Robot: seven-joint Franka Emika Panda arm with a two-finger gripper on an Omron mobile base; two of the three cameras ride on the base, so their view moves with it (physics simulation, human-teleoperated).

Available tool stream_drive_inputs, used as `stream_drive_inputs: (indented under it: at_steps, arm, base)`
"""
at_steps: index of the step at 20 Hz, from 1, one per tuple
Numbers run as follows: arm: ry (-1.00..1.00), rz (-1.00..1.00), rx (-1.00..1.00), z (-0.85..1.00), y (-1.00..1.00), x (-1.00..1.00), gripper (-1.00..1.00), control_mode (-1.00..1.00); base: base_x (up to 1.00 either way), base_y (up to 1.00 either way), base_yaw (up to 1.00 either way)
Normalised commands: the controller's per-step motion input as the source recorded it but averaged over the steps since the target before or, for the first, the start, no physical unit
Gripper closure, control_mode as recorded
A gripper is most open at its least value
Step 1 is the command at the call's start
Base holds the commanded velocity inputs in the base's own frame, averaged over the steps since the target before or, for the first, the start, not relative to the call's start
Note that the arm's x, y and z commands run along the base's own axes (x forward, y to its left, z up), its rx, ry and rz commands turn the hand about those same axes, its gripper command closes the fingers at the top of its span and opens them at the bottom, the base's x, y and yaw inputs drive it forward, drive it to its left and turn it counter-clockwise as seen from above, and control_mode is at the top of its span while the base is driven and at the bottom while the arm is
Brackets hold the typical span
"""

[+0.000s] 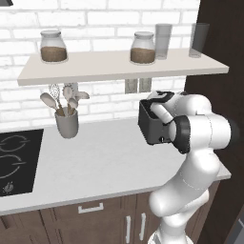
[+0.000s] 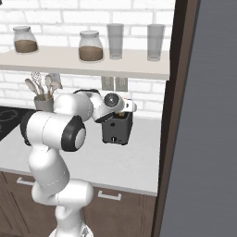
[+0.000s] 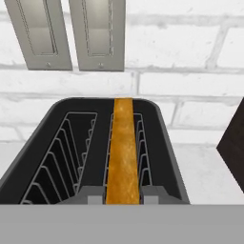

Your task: Start the toaster. Once the lever pops up, take the bread to the plate on the dining counter.

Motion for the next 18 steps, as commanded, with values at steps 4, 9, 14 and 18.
stream_drive_inputs:
  at_steps: [4,9,14,18]
  arm:
    - [-0.01,0.00,0.00,0.00,0.00,0.00,1.00,-1.00]
    - [-0.01,0.00,0.00,0.01,0.00,0.00,1.00,-1.00]
    - [-0.01,0.00,0.00,0.14,0.00,-0.06,1.00,-1.00]
    - [0.00,-0.01,0.00,0.29,0.00,-0.13,1.00,-1.00]
  base:
    - [0.00,0.00,0.00]
    - [0.00,0.00,0.00]
    - [0.00,0.00,0.00]
    - [0.00,0.00,0.00]
